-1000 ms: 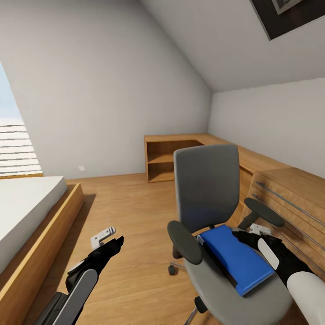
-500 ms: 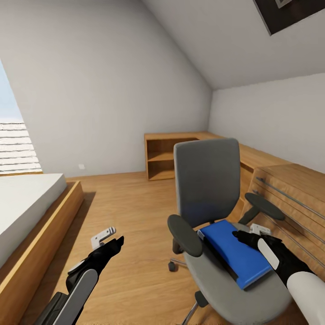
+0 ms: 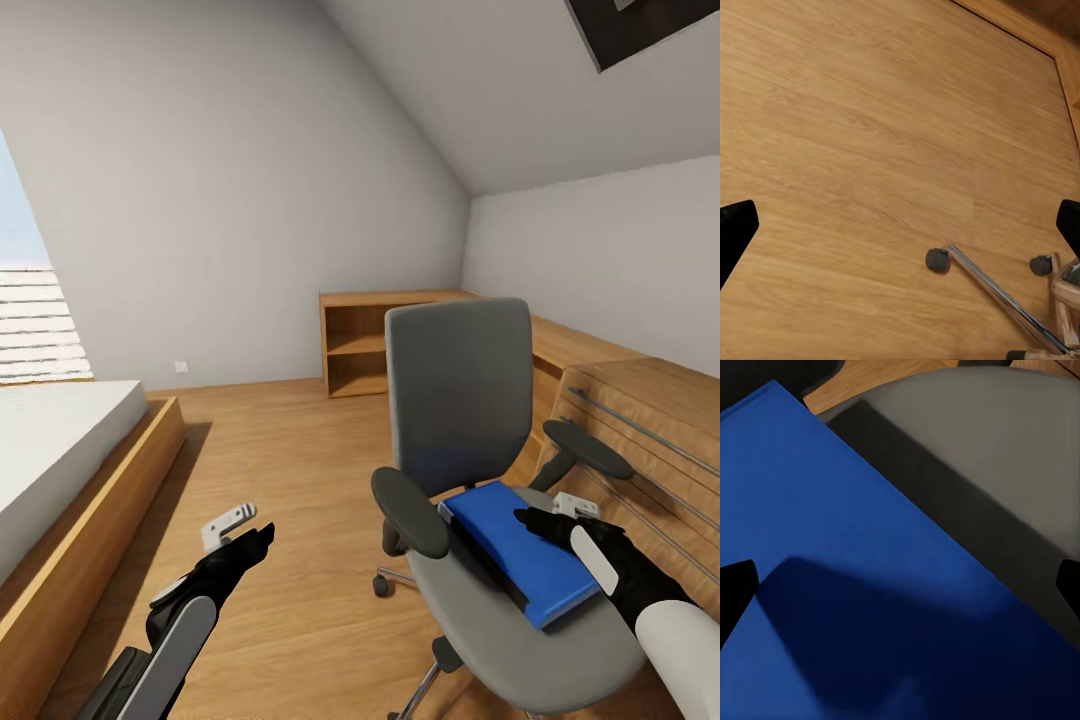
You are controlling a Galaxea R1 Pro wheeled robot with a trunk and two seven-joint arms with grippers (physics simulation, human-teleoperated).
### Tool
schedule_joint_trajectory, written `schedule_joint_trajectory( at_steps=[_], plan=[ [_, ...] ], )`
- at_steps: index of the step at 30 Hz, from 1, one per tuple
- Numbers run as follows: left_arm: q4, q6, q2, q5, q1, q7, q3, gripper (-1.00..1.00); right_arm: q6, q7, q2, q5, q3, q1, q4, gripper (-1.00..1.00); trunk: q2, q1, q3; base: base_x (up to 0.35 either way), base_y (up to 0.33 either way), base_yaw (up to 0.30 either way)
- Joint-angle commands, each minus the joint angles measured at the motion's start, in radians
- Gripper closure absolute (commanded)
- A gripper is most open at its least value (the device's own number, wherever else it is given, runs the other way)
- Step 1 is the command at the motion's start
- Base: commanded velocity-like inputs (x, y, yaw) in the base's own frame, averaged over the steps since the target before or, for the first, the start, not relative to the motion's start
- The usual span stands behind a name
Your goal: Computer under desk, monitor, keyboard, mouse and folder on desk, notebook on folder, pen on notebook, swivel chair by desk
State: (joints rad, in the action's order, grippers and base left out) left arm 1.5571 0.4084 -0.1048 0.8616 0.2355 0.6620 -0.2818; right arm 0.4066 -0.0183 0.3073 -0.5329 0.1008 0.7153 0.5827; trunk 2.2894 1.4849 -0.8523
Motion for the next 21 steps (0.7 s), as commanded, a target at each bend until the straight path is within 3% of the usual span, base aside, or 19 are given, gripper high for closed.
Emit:
schedule_joint_trajectory(
  at_steps=[1,13,17,21],
  plan=[
    [0.001,0.001,-0.001,0.007,0.001,0.008,-0.002,-1.00,0.003,-0.002,0.001,-0.006,0.007,-0.001,-0.012,-1.00,0.000,0.000,-0.001,0.000,0.000,0.000],
    [0.001,0.002,-0.001,0.007,0.001,0.008,-0.003,-1.00,0.003,-0.002,0.001,-0.006,0.007,-0.001,-0.013,-1.00,0.000,0.000,-0.001,0.000,0.000,0.000],
    [0.000,-0.001,-0.004,0.005,0.000,0.007,-0.038,-1.00,0.003,-0.002,0.001,-0.006,0.007,-0.001,-0.012,-1.00,0.000,0.000,-0.001,0.000,0.000,0.000],
    [-0.002,-0.003,-0.005,0.003,-0.001,0.007,-0.049,-1.00,0.003,-0.002,0.001,-0.006,0.007,-0.001,-0.012,-1.00,0.000,0.000,-0.001,-0.034,0.000,0.000]
  ],
)
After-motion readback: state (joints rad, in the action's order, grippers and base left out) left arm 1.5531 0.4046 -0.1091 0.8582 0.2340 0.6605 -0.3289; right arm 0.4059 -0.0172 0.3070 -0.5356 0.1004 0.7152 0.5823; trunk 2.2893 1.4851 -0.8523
